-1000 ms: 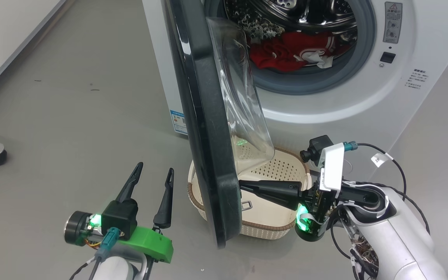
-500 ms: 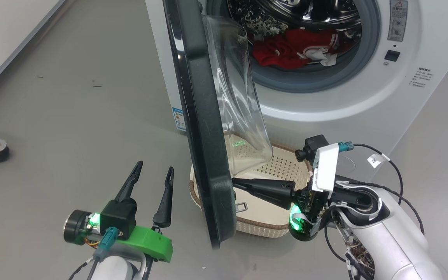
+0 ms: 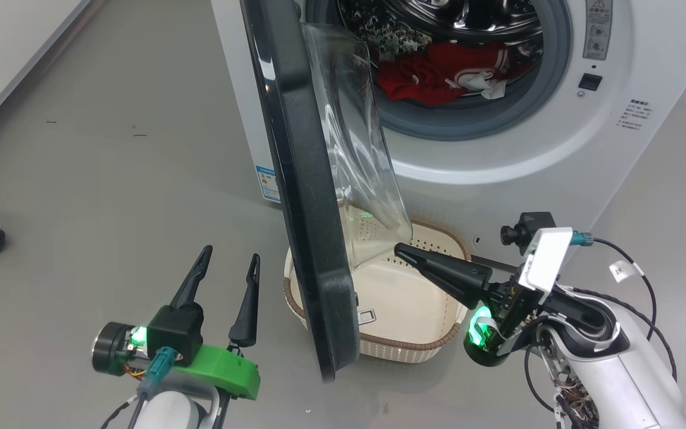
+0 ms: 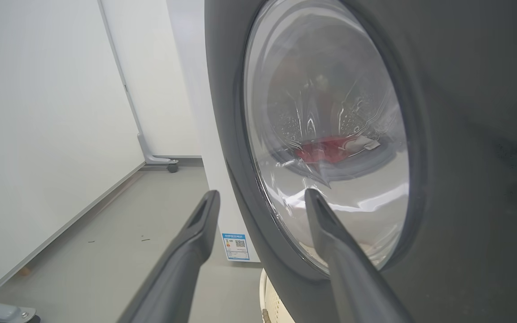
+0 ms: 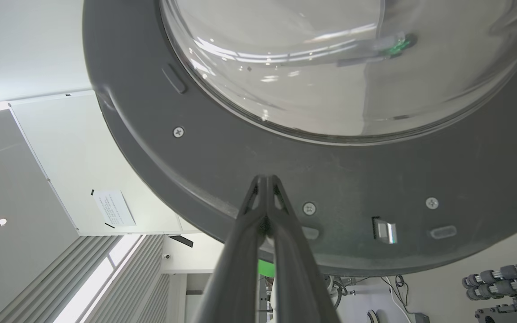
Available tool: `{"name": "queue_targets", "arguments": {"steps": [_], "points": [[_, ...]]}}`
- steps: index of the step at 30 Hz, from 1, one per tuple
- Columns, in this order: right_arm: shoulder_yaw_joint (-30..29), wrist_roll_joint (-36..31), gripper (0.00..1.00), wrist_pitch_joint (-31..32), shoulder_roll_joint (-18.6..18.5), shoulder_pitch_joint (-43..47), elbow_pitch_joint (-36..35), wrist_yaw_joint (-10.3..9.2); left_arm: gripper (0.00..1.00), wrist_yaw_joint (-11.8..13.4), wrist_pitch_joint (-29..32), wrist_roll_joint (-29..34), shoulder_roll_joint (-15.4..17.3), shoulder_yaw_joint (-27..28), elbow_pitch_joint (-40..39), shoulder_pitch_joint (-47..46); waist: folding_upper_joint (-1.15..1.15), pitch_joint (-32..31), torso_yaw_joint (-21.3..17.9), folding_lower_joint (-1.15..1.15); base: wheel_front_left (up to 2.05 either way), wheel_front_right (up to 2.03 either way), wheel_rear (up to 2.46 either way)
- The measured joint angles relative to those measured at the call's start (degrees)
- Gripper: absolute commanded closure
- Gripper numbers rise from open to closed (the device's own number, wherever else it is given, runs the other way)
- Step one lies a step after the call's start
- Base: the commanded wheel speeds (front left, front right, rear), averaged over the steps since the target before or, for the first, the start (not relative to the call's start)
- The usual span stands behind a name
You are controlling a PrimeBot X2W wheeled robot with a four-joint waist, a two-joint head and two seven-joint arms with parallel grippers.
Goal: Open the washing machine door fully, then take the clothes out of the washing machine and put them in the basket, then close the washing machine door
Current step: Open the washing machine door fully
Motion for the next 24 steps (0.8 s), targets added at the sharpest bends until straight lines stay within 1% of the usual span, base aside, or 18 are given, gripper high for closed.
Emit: {"name": "queue_targets", "arguments": {"steps": [3,4,5,6,10,16,21,22,24], "points": [[-1.93,0.04,1.0,-1.66,0.05,1.97,-1.12,0.0,0.0,0.0,0.0,0.0,-0.01,0.44,0.04,0.06,0.0,-0.06,-0.39,0.0,0.0,0.0,0.0],[-2.4,0.0,0.79,-2.18,0.03,2.5,-1.27,0.0,0.0,0.0,0.0,0.01,0.0,0.74,0.05,0.12,0.0,-0.11,-0.57,0.0,0.0,0.0,0.0],[-2.86,-0.31,0.43,-2.64,0.01,3.17,-1.74,0.0,0.0,0.0,0.0,0.01,0.04,0.81,0.1,0.2,0.0,-0.17,-0.78,0.0,0.0,0.0,0.0],[-3.49,-0.73,0.0,-3.32,-0.07,3.91,-2.41,0.0,0.0,0.0,0.0,0.0,0.03,0.71,0.15,0.34,0.0,-0.23,-0.96,0.0,0.0,0.0,0.0],[-6.27,-2.19,0.0,-6.6,-0.23,7.15,-3.7,0.0,0.0,0.0,0.0,0.0,0.04,0.74,0.62,1.16,0.0,-0.63,-1.56,0.0,0.0,0.0,0.0],[-7.61,-9.55,0.0,-11.79,-1.98,11.89,-5.56,0.0,0.0,-0.01,0.0,0.01,0.04,0.92,0.68,1.18,0.0,-0.91,-2.11,0.0,0.0,0.0,0.0],[-8.32,-19.62,0.0,-18.9,-3.7,14.85,-7.42,0.01,0.0,-0.01,0.0,0.01,0.03,1.15,0.83,1.2,0.0,-1.14,-2.47,0.0,0.0,0.0,0.0],[-8.77,-24.6,0.0,-22.86,-4.71,15.92,-7.57,0.0,0.0,-0.01,0.0,0.02,0.03,1.32,0.88,1.21,0.0,-1.21,-2.58,0.0,0.0,0.0,0.0],[-8.91,-30.66,0.0,-27.35,-6.14,16.91,-7.6,0.0,0.0,-0.01,0.0,0.02,0.03,1.46,0.89,1.21,0.0,-1.27,-2.65,0.0,0.0,0.0,0.0]]}}
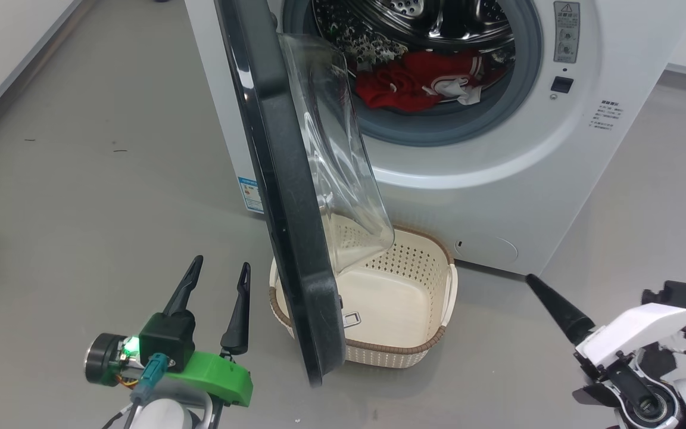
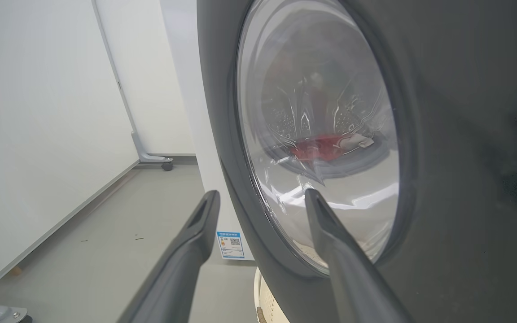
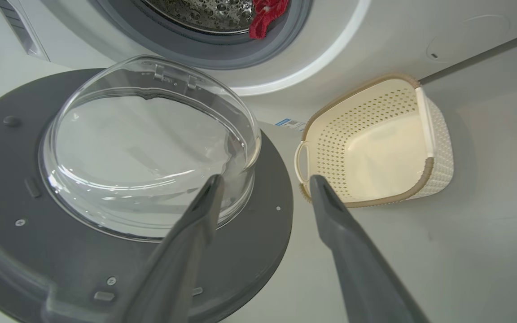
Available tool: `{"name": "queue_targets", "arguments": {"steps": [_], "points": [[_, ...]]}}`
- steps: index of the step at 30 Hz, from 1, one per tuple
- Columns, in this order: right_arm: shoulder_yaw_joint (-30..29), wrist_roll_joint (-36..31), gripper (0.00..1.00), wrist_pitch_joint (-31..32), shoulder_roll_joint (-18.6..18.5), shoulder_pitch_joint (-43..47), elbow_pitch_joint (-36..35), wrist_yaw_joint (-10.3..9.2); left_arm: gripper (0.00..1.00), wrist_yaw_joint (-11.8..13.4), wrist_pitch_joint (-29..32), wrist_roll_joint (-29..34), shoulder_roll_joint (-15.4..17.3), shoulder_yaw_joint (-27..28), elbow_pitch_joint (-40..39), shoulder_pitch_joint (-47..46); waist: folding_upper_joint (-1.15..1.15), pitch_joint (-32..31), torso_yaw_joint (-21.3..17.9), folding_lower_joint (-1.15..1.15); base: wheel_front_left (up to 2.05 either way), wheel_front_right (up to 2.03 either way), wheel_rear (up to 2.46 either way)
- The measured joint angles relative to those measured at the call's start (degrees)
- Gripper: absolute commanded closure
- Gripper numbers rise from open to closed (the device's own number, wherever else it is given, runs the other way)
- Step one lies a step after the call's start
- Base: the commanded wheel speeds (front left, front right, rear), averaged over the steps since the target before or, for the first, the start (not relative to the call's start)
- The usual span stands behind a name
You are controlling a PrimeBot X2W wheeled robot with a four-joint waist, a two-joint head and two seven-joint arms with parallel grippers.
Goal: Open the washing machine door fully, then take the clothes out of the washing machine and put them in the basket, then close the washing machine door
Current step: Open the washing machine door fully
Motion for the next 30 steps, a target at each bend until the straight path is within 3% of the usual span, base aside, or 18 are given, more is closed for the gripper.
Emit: {"name": "queue_targets", "arguments": {"steps": [5,10,13,19,25,30], "points": [[-0.53,-12.33,0.0,-10.98,-2.5,1.31,-0.01,0.01,0.0,0.0,0.0,0.0,0.0,0.53,0.0,0.01,0.0,-0.03,-0.09,0.0,0.0,0.0,0.0],[-3.41,-18.8,0.0,-21.49,-2.43,2.52,1.64,0.01,0.0,0.0,0.0,0.0,0.0,0.87,0.0,0.03,0.0,0.02,-0.22,0.0,0.0,0.0,0.0],[-4.87,-25.63,0.0,-27.82,-4.32,2.58,2.35,-0.05,0.0,0.0,0.0,0.03,0.0,0.97,0.0,0.03,0.0,0.05,-0.32,0.0,0.0,0.0,0.0],[-5.9,-36.72,0.0,-38.29,-7.03,2.49,2.64,-3.27,0.0,0.0,0.0,0.04,0.0,1.04,0.04,0.04,0.0,0.02,-0.5,0.0,0.0,0.0,0.0],[-3.54,-46.59,0.0,-38.17,-8.64,2.49,3.27,-6.73,0.0,-0.08,0.0,0.04,0.0,1.05,0.12,0.05,0.0,-0.05,-0.65,0.0,0.0,0.0,0.0],[-2.61,-49.9,0.0,-37.58,-7.49,2.55,3.33,-8.75,0.0,-0.08,0.0,0.04,0.0,1.09,0.13,0.05,0.0,0.0,-0.77,0.0,0.0,0.0,0.0]]}}
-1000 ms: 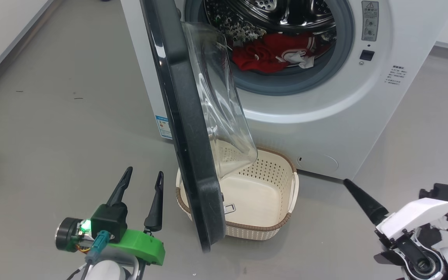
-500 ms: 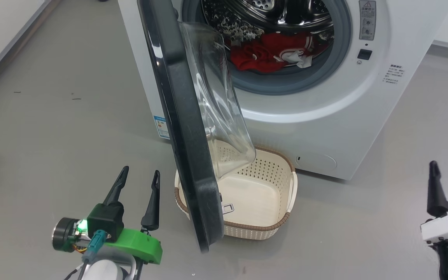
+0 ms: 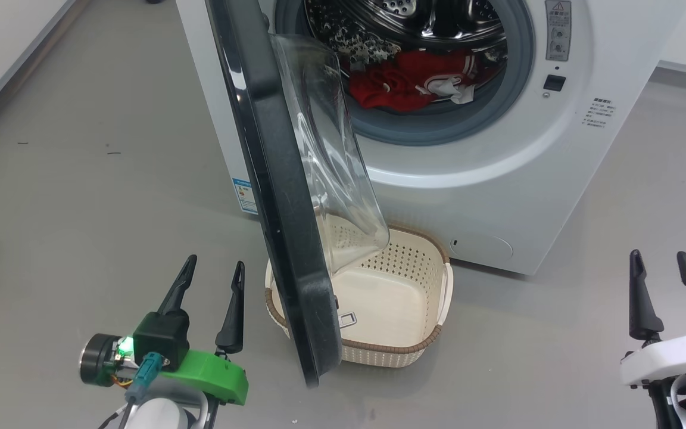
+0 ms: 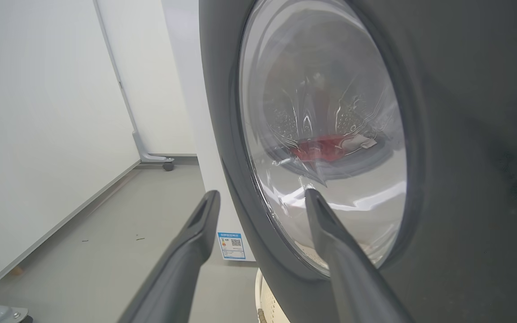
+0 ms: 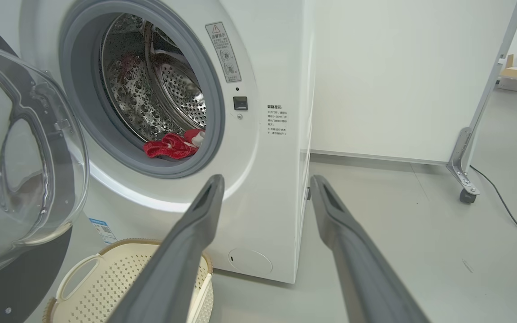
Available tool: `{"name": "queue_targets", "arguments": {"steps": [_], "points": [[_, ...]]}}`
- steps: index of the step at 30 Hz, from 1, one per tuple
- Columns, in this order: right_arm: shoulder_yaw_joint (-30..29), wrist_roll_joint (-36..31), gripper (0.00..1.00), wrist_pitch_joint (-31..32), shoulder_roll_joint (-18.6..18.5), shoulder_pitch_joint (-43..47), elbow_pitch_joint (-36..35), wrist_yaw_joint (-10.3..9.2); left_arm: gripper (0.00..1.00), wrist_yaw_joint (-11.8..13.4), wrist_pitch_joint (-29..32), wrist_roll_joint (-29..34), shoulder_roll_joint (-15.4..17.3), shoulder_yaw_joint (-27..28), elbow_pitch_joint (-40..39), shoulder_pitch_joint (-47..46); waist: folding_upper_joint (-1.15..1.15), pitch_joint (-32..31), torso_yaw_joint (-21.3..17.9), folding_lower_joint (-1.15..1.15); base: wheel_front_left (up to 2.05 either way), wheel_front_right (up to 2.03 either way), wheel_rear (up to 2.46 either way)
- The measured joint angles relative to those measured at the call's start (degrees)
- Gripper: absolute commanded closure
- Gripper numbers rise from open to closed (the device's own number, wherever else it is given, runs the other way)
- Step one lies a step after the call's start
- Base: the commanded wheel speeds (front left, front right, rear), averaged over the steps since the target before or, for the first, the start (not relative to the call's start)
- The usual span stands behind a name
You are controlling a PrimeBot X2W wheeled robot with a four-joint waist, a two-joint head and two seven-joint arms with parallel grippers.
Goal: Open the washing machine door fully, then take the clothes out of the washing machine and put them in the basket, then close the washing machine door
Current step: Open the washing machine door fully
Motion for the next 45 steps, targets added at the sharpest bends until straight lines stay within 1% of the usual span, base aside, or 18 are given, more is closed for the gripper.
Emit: {"name": "queue_targets", "arguments": {"steps": [3,6,14,19,26,29,42,45], "points": [[-0.34,-1.04,0.0,0.19,1.81,0.07,-0.69,-0.91,0.0,0.0,0.0,0.0,0.0,0.03,0.01,0.0,0.0,0.02,-0.06,0.0,0.0,0.0,0.0],[-0.89,-2.87,0.0,0.31,3.14,0.2,-1.93,-1.35,0.0,0.0,0.0,0.0,0.0,0.08,0.02,0.02,0.0,0.07,-0.12,0.0,0.0,0.0,0.0],[0.93,-5.82,0.0,0.32,6.62,3.28,-2.47,-1.3,0.0,0.0,0.0,0.0,0.0,0.12,0.2,0.08,0.0,0.09,-0.23,0.0,0.0,0.0,0.0],[2.03,-7.11,0.0,0.32,8.39,3.76,-2.55,-0.69,0.0,0.0,0.0,0.0,0.0,0.1,0.41,0.13,0.0,-0.06,-0.23,0.0,0.0,0.0,0.0],[2.86,-9.04,0.0,0.32,9.27,4.43,-2.67,0.13,0.0,0.0,0.0,0.0,0.0,0.08,0.66,0.17,0.0,-0.38,-0.12,0.0,0.0,0.0,0.0],[2.93,-10.0,0.0,0.32,9.75,4.8,-2.66,0.18,0.0,0.0,0.0,0.0,0.0,0.07,0.97,0.21,0.0,-0.58,-0.05,0.0,0.0,0.0,0.0],[2.12,-11.27,0.0,0.32,11.17,5.76,-2.65,0.73,0.0,0.0,0.0,0.0,0.0,0.01,1.54,0.89,0.0,-1.33,0.06,0.0,0.0,0.0,0.0],[1.85,-11.58,0.0,0.32,11.43,5.86,-2.61,1.16,0.0,0.0,0.0,0.0,0.0,0.01,1.63,0.89,0.0,-1.44,0.04,0.0,0.0,0.0,0.0]]}}
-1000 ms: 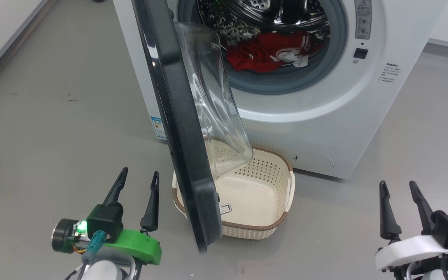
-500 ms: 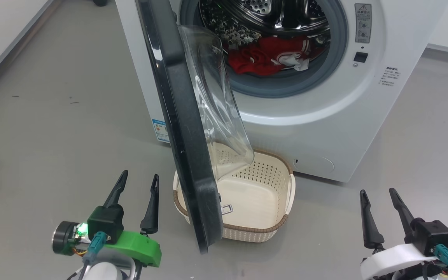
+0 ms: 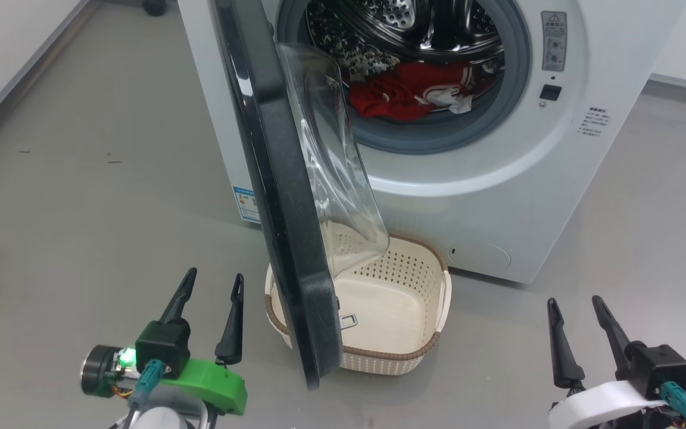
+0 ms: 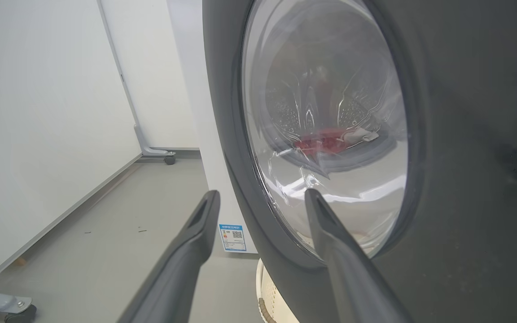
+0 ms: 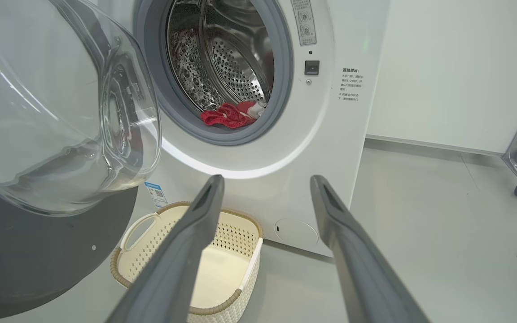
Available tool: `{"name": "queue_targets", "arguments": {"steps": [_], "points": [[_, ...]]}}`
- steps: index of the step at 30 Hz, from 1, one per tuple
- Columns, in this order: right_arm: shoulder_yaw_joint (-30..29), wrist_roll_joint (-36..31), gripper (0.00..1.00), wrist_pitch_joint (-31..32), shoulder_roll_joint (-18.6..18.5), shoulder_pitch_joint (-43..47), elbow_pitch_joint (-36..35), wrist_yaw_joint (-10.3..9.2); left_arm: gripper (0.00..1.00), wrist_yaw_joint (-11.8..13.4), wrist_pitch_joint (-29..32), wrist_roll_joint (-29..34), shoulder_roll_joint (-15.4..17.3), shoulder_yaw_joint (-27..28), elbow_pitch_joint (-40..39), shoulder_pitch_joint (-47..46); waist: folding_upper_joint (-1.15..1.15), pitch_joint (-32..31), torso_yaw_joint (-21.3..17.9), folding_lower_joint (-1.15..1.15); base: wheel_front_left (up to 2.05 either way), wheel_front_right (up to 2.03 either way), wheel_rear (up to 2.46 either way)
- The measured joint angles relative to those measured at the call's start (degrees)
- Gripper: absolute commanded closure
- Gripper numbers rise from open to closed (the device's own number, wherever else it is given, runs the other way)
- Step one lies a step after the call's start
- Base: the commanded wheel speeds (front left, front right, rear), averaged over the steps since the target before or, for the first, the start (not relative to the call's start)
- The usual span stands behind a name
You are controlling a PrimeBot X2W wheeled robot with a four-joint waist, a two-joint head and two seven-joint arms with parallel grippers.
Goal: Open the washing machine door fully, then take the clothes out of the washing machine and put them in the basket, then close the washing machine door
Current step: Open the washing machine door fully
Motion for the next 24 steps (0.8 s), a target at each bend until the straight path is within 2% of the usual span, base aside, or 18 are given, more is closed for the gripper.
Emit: {"name": "queue_targets", "arguments": {"steps": [1,2,4,5,6,16,24], "points": [[-0.07,-0.18,0.0,0.0,0.1,0.0,0.0,0.01,0.08,0.0,0.0,0.0,0.0,0.0,0.04,0.0,0.0,-0.03,-0.02,0.0,0.0,0.0,0.0],[-0.14,-0.3,0.0,0.0,0.19,0.0,0.0,0.03,0.45,0.0,0.0,0.0,0.0,0.0,0.08,0.0,0.0,-0.05,-0.03,0.0,0.0,0.0,0.0],[-0.32,-0.34,0.0,0.0,0.25,0.0,0.0,0.04,0.63,0.0,0.0,0.0,0.0,0.0,0.18,0.01,0.0,-0.12,-0.06,0.0,0.0,0.0,0.0],[-0.41,-0.38,0.0,0.0,0.3,0.0,0.0,0.05,0.94,0.0,0.0,0.0,0.0,0.0,0.22,0.01,0.0,-0.15,-0.07,0.0,0.0,0.0,0.0],[-0.51,-0.44,0.0,0.0,0.35,0.0,0.0,0.14,1.0,0.0,0.0,0.0,0.0,0.0,0.35,0.01,0.0,-0.19,-0.08,0.0,0.0,0.0,0.0],[-1.21,-1.55,0.0,0.0,0.77,0.02,-0.01,1.05,1.0,0.01,0.0,0.0,0.0,0.04,0.35,0.01,0.0,-0.43,-0.07,0.0,0.0,0.0,0.0],[-1.48,-2.52,0.0,0.0,1.24,0.1,0.0,1.56,1.0,0.69,0.0,-0.37,0.0,2.65,-4.04,-0.14,0.0,-0.23,-0.08,0.0,0.0,0.0,0.0]]}}
